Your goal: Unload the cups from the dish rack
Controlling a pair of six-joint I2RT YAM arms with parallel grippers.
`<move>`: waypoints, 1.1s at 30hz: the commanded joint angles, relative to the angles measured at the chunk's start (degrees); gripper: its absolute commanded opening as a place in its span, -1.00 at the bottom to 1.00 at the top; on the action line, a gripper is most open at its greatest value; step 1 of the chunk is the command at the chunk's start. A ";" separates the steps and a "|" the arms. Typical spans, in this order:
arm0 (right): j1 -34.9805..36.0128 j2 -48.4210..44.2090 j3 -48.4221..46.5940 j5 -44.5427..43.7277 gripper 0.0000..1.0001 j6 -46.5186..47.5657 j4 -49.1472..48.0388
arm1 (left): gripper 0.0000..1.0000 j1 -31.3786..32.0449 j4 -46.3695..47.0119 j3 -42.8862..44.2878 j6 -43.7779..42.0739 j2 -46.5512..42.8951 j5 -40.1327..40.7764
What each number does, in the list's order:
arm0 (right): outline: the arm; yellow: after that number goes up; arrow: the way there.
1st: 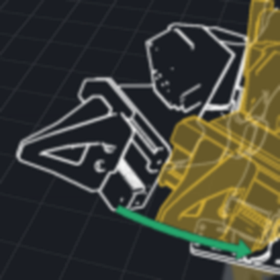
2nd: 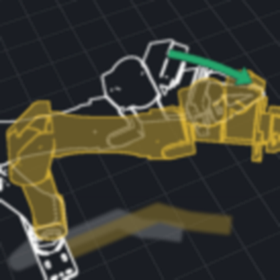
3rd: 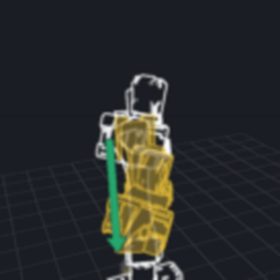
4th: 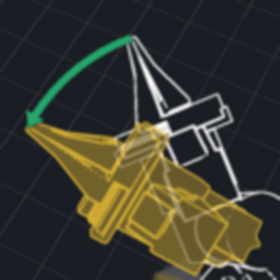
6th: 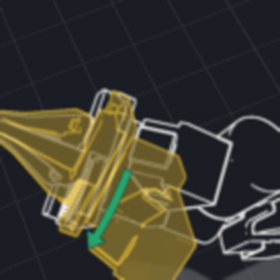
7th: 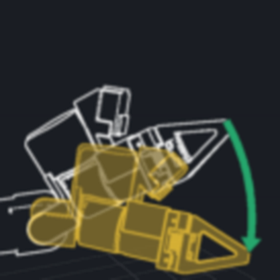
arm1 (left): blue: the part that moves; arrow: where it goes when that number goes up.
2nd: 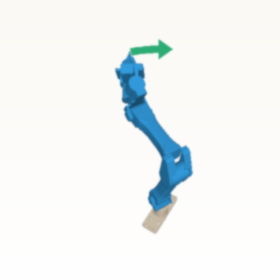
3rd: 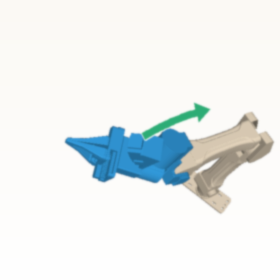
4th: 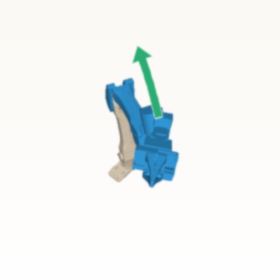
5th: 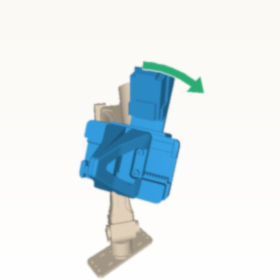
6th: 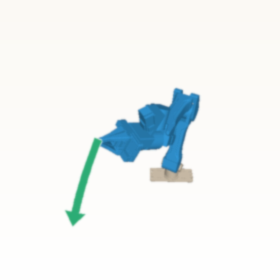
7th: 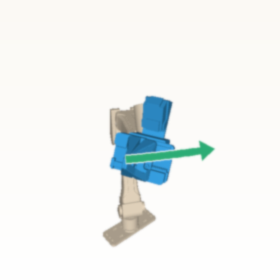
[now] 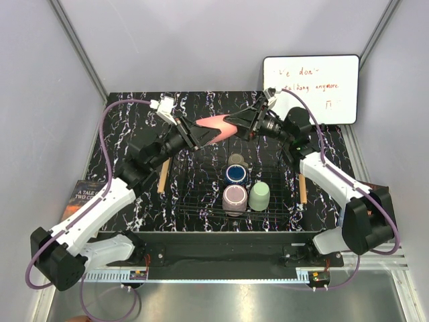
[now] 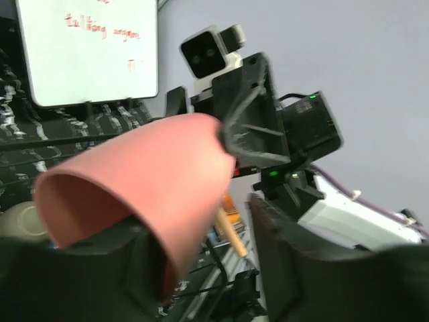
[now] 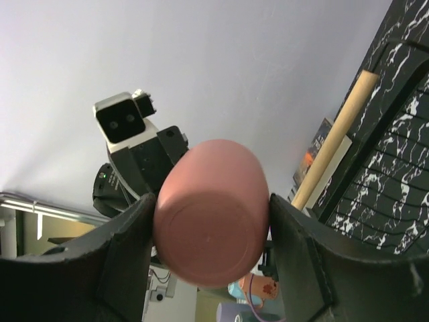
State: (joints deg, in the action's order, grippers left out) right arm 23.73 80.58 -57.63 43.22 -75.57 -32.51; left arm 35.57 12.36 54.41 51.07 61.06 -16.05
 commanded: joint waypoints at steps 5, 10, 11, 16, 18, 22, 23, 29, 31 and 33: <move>2.38 1.69 -1.26 1.77 -1.00 -0.10 -5.19 | -1.00 1.43 5.48 1.57 0.44 2.40 -4.34; 2.47 1.78 -2.22 3.62 -0.80 1.11 -3.97 | -1.00 1.43 -0.56 3.85 -2.02 2.58 -3.20; 2.47 0.91 -3.01 3.88 -0.43 2.87 0.82 | -1.00 1.43 -2.50 5.42 -4.11 2.31 -2.59; 2.47 -4.63 -11.08 -3.22 0.96 22.34 26.14 | -1.00 1.34 -15.16 7.64 -10.19 -1.99 6.46; 2.20 -6.48 -13.29 -7.79 0.99 26.07 35.47 | -1.00 0.90 -18.93 8.51 -12.39 -4.19 9.53; 1.76 -9.90 -18.65 -18.13 0.99 32.58 45.15 | -1.00 -1.03 -24.39 10.45 -14.15 -6.56 12.44; 1.85 -10.35 -19.45 -20.09 1.00 33.64 48.74 | -1.00 -1.99 -26.75 11.41 -14.68 -7.35 13.32; 1.76 -11.32 -27.36 -36.52 0.99 42.08 64.03 | -1.00 -6.12 -46.92 21.58 -18.45 -6.84 29.20; 1.76 -10.62 -29.29 -41.26 1.00 43.39 67.21 | -1.00 -7.44 -52.76 24.41 -19.69 -4.82 38.17; 1.76 -10.18 -30.00 -42.87 1.00 44.36 70.56 | -1.00 -9.20 -60.76 28.02 -21.01 -3.06 46.79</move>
State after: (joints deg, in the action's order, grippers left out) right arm 25.71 69.56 -84.68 11.09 -37.12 26.52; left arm 28.84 -33.01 75.96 34.39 55.55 11.90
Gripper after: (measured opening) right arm 0.994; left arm 0.138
